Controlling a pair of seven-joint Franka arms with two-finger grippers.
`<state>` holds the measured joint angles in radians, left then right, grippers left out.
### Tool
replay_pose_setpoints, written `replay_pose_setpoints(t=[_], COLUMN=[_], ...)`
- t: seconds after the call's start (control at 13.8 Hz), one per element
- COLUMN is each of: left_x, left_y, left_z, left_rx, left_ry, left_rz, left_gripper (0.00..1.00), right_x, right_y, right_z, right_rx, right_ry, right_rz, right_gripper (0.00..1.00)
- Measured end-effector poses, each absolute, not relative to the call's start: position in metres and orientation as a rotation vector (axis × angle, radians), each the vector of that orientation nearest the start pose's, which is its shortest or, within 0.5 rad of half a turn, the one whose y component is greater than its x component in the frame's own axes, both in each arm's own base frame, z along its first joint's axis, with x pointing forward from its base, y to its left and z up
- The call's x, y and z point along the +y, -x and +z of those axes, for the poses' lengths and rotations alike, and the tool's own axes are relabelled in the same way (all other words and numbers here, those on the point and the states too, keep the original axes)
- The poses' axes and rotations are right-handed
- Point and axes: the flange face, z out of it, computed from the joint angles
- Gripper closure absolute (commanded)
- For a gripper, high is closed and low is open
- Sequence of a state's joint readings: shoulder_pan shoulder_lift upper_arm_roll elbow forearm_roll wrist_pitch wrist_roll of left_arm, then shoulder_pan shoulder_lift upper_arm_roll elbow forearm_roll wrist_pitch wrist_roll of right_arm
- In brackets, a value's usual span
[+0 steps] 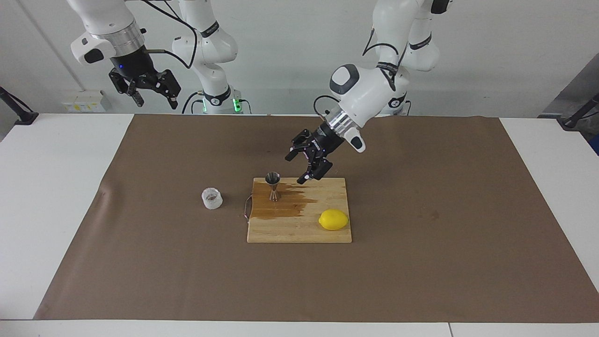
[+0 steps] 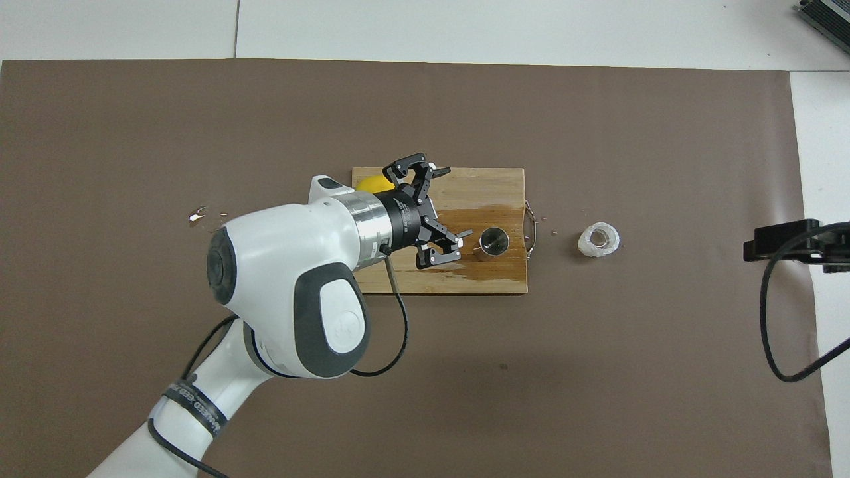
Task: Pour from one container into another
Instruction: 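Open the left gripper and draw it back from the cup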
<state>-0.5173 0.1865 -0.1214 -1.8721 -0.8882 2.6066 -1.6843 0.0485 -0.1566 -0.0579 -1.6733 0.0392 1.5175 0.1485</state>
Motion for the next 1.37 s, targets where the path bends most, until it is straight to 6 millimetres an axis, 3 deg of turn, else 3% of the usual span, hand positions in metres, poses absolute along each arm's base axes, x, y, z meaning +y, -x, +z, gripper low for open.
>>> replay_pose_setpoints(t=[0.22, 0.43, 0.65, 1.08, 1.37], left_x=[-0.34, -0.32, -0.28, -0.234, -0.178], left_y=[-0.551, -0.564, -0.579, -0.583, -0.586], left_z=[0.486, 0.493, 0.506, 0.537, 0.553], left_rx=[1.734, 1.679, 1.544, 1.204, 0.982], left_ry=[-1.814, -1.954, -2.122, -2.399, -2.55], left_rz=[-0.378, -0.237, -0.102, 0.126, 0.186], left_gripper=[0.0, 0.0, 0.0, 0.0, 0.0], right_x=[-0.003, -0.003, -0.003, -0.003, -0.002], right_y=[-0.499, -0.499, -0.499, -0.499, -0.489], right_z=[0.654, 0.654, 0.654, 0.654, 0.652], right_rx=[0.24, 0.24, 0.24, 0.24, 0.189], right_ry=[3.084, 3.084, 3.084, 3.084, 3.089], right_rz=[0.004, 0.004, 0.004, 0.004, 0.102], right_gripper=[0.0, 0.0, 0.0, 0.0, 0.0])
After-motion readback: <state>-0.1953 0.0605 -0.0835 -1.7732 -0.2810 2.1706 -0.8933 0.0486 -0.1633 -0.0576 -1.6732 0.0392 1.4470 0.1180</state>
